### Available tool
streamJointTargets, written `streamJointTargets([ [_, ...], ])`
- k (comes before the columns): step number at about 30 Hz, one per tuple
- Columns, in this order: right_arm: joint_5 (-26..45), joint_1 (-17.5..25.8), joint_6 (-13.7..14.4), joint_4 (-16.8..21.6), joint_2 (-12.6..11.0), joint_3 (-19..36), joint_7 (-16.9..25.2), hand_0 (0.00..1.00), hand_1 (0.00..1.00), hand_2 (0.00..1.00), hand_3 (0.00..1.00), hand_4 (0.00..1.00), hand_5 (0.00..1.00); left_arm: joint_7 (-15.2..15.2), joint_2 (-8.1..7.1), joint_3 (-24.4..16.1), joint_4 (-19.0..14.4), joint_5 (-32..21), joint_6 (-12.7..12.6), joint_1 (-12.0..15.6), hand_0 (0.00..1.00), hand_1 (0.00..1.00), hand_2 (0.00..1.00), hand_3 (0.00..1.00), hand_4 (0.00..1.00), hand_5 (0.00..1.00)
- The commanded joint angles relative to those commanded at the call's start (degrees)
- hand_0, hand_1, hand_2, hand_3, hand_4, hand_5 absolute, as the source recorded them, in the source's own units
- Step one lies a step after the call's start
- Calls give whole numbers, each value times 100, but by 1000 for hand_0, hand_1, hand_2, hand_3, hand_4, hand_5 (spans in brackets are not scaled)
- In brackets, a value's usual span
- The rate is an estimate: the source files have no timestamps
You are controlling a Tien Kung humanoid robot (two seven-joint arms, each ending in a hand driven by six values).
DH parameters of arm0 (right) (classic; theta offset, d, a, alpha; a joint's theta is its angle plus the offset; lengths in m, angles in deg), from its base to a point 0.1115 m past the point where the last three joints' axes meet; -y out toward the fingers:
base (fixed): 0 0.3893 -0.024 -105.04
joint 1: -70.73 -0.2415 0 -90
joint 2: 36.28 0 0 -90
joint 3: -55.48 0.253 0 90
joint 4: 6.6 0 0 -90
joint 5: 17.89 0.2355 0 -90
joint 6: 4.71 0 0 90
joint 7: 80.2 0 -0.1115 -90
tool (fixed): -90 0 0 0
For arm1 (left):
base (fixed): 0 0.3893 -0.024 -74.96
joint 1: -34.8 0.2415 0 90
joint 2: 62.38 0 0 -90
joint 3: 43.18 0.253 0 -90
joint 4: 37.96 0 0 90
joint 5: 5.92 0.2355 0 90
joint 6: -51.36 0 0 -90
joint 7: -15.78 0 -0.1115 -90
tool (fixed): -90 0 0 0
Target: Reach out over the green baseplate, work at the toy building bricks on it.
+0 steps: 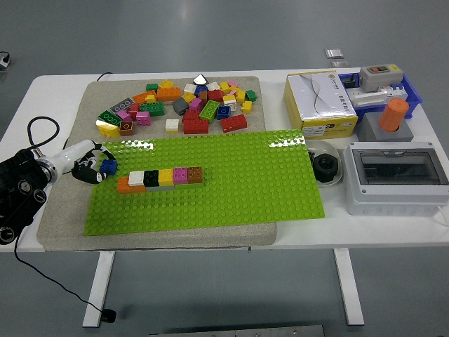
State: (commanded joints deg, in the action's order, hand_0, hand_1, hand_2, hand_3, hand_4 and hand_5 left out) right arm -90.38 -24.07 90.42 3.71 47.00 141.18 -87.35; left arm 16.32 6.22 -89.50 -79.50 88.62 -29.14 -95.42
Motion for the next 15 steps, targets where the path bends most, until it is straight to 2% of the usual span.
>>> streamJointTargets([
  [9,-13,10,-3,0,-4,3,-3,633,428,590,706,699,898,29,-63,-91,-92,-20,27,-8,129,2,48,476,628,2],
  [12,-14,18,-2,0,-8,6,-4,633,427,590,706,699,898,94,-137,-164,-216,24,78,0,128,2,47,470,608,2],
  [15,-22,29,0,0,-15,17,-2,633,427,590,706,699,898,218,-273,-239,-469,118,150,47,128,2,47,470,608,2],
])
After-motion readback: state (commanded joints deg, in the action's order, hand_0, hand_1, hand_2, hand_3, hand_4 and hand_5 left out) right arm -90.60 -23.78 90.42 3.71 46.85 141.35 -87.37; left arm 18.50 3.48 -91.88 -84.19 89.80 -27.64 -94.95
